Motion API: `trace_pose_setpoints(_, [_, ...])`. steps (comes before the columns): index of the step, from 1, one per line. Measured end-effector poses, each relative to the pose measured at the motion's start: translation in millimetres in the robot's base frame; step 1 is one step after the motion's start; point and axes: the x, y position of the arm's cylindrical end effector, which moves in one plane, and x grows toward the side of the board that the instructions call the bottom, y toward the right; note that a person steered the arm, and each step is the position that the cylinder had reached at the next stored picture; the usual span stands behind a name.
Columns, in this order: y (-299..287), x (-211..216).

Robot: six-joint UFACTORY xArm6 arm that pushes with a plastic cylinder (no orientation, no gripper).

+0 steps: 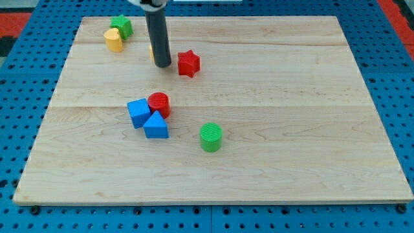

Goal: Slide yellow hexagon a bit left

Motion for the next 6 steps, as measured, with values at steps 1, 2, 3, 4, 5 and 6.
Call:
trace_pose_setpoints(1, [0,-44])
trace_pose_setpoints(2, [54,-53])
trace_pose_setpoints(3, [60,-65])
trace_pose_setpoints(4, [6,-65])
trace_pose_setpoints(5, [11,-66])
trace_pose_setpoints(6, [94,-66])
